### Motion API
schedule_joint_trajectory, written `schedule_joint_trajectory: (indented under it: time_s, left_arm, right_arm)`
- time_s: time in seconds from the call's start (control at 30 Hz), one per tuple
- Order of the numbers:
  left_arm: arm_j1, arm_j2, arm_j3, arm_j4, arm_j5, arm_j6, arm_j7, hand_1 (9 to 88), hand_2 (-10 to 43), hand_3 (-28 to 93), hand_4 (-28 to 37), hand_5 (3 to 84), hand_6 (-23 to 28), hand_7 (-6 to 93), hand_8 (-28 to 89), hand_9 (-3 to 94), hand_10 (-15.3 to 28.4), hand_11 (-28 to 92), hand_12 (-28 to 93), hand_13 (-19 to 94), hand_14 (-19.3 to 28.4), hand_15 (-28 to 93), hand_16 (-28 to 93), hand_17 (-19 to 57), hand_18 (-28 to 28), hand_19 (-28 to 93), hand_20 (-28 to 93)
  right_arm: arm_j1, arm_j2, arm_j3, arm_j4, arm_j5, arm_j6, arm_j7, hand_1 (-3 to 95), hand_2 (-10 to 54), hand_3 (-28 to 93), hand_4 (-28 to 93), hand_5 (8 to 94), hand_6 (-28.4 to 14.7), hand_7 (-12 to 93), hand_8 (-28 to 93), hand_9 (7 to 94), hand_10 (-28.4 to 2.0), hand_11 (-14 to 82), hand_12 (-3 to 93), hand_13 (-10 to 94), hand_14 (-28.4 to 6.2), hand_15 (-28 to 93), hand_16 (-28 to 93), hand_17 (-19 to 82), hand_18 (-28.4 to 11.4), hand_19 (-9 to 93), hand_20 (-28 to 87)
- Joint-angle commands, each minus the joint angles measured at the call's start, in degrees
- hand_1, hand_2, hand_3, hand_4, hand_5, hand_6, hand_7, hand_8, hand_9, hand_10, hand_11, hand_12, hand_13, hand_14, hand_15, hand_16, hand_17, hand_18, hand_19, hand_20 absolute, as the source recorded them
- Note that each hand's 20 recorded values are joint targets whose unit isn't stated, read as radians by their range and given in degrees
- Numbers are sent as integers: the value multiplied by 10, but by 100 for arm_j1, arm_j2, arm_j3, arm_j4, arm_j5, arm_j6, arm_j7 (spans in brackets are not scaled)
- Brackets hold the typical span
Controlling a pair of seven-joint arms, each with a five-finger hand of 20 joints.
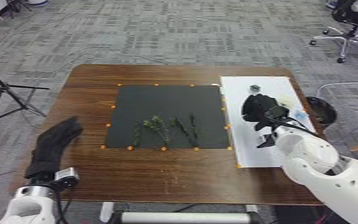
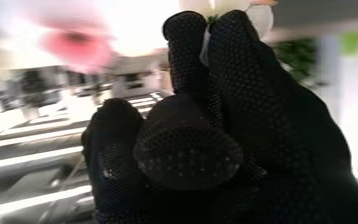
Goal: Arrange flowers
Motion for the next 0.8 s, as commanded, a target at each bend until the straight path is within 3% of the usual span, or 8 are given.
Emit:
schedule_joint_trajectory:
  time_s: [0.03,0.3,0.47,0.67,0.8]
  left_arm:
    - [8,40,-65,96,-50,246,87,175,60,709,-283,448,34,103,-60,432,133,171,123,350,174,161,43,21,141,124,165]
    - [34,-18,53,163,-92,346,107,157,106,697,-283,453,35,103,-62,437,135,174,122,355,175,169,41,22,142,127,167]
    - [-100,51,184,325,-218,490,97,154,122,695,-283,457,37,104,-62,441,137,177,122,356,176,173,40,22,142,131,167]
    - [-238,54,273,424,-156,409,87,156,126,694,-283,462,40,102,-63,444,139,185,121,357,179,186,37,22,142,134,166]
    - [-150,15,263,418,-169,410,113,157,132,688,-283,462,41,100,-63,444,139,188,120,357,179,188,33,22,143,136,165]
  right_arm:
    - [2068,-586,-1090,-589,922,-182,-457,654,-95,526,-130,804,0,170,152,923,-83,59,347,937,-9,592,325,650,-131,932,592]
    - [2735,-1828,-1812,-233,1217,-738,-743,664,-95,518,-128,805,-4,169,150,920,-84,56,345,937,-9,592,330,650,-129,932,598]
    - [3123,-2478,-2191,351,1367,-1215,-944,673,-95,512,-127,807,-11,165,153,916,-89,55,339,935,-9,594,333,648,-130,932,605]
    - [3044,-3198,-2022,930,1161,-1425,-900,692,-95,491,-113,810,-19,155,158,908,-96,56,334,928,-14,605,335,644,-129,932,613]
    - [2865,-3722,-1905,1329,854,-1392,-779,695,-95,486,-107,810,-19,153,162,907,-97,56,330,925,-15,609,333,643,-130,932,615]
